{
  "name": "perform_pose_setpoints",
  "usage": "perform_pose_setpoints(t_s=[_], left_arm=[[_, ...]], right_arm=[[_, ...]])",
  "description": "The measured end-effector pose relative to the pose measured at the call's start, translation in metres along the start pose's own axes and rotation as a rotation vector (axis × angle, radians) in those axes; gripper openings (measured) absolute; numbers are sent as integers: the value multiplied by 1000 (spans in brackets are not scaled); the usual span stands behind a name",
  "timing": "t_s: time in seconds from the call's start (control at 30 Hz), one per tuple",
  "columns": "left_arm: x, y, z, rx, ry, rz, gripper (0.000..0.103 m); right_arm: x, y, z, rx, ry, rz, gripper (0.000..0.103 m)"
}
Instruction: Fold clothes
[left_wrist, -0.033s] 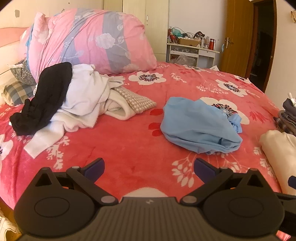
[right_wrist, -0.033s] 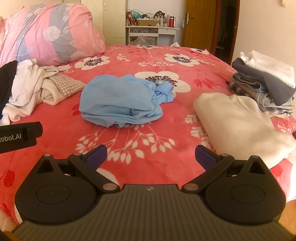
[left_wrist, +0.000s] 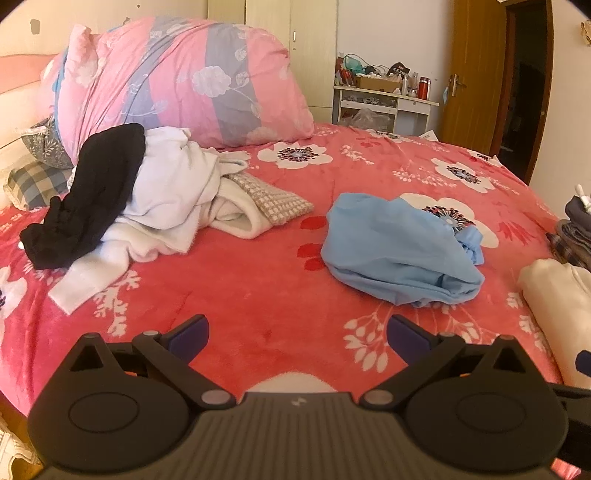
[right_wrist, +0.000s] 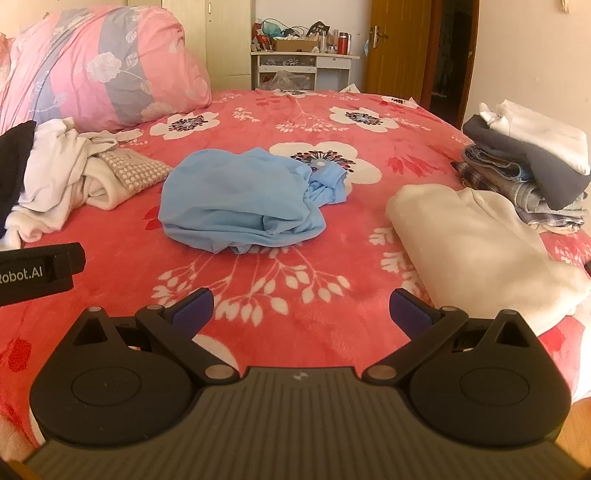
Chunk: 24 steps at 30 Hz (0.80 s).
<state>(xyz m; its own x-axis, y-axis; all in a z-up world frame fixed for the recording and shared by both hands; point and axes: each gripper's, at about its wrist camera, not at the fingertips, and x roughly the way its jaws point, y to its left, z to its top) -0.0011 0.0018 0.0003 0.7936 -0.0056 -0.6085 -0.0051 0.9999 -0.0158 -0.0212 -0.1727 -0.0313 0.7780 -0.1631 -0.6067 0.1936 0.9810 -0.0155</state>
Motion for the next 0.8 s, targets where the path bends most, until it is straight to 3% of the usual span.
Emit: perform_pose_setpoints(t_s=[0.17, 0.43, 0.63, 0.8], left_arm=[[-4, 7, -1, -27, -8, -18, 103], [5, 12, -10, -59, 79, 14, 103], [5, 13, -9, -78, 104, -30, 103], [3, 13, -8, -91, 89, 25, 103]], right_arm=[[-3, 1, -1, 4, -2, 3, 102], [-5, 0, -2, 9, -5, 11, 102], [-5, -2, -3, 18, -4, 16, 102], [-6, -1, -2, 18, -11, 17, 102]])
